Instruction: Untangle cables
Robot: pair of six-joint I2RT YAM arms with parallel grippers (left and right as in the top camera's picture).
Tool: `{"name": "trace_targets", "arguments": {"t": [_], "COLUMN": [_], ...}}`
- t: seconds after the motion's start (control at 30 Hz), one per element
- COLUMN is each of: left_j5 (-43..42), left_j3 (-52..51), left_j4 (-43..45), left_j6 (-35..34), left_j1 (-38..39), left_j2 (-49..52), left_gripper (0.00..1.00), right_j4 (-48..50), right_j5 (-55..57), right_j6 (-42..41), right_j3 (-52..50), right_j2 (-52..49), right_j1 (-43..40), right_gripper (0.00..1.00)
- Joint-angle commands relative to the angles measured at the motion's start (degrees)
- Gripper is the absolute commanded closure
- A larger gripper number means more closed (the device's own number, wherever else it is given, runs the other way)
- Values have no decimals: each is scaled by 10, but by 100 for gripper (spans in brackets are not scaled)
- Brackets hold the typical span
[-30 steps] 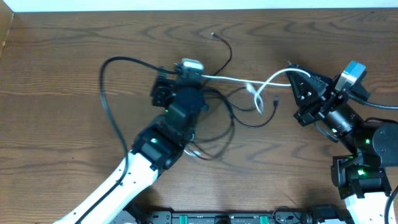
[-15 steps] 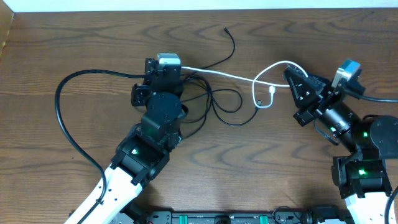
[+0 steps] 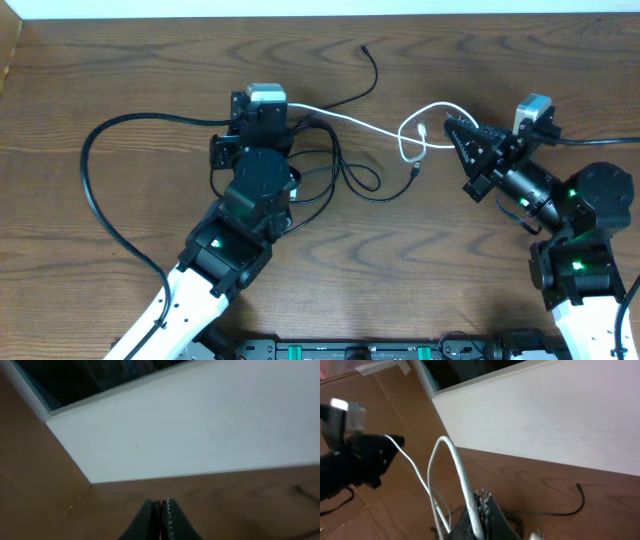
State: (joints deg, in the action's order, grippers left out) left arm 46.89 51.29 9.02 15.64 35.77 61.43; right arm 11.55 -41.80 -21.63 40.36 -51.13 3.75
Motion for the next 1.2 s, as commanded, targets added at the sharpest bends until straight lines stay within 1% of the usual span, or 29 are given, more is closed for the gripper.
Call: {"name": "trace_targets", "arguments": {"t": [0.0, 0.07, 0.17, 0.23, 0.27, 0.3, 0.37, 0.47, 0.67, 0.7, 0.8, 0.97, 1.03, 1.07, 1.1, 1.17], "left_j5": [9, -8, -14, -14, -15, -15, -18, -77, -231, -250, -297, -347, -368, -412, -437, -475], "left_j3": [15, 15, 15, 15, 15, 14, 14, 14, 14, 14, 14, 14, 14, 14, 14, 14], "left_j4": [41, 47, 31, 14, 8, 2, 1, -3, -8, -11, -30, -100, -127, -149, -157, -165], "left_j6": [-9, -9, -10, -20, -31, -57, -80, -80, -81, -81, -81, -81, -81, -81, -81, -81], "left_j1": [1, 8, 25, 39, 47, 62, 80, 105, 140, 143, 148, 148, 148, 148, 148, 148], "left_j2": [-8, -10, -11, -10, -9, -8, -6, -4, -3, -3, -3, -3, -3, -3, -3, -3], "left_gripper": [92, 92, 92, 85, 77, 64, 58, 57, 56, 55, 49, 41, 30, 21, 19, 12], "right_j4": [0, 0, 0, 0, 0, 2, 4, 4, 1, -1, -9, -28, -37, -45, -50, -56], "right_j5": [-4, -3, 4, 19, 28, 39, 53, 88, 145, 150, 159, 160, 160, 159, 159, 157], "right_j6": [16, 16, 16, 16, 16, 15, 15, 15, 15, 15, 15, 15, 15, 15, 16, 16], "right_j3": [1, 1, 1, 1, 1, 1, 1, 1, 1, 1, 1, 1, 1, 1, 1, 1], "right_j2": [-4, -6, -6, -6, -6, -6, -6, -6, -4, -4, -4, -4, -4, -4, -4, -5], "right_j1": [-4, -4, -4, -4, -4, -5, -5, -5, -23, -32, -65, -149, -181, -217, -234, -262], "right_gripper": [99, 99, 99, 99, 99, 99, 99, 99, 99, 99, 99, 99, 99, 99, 99, 99]}}
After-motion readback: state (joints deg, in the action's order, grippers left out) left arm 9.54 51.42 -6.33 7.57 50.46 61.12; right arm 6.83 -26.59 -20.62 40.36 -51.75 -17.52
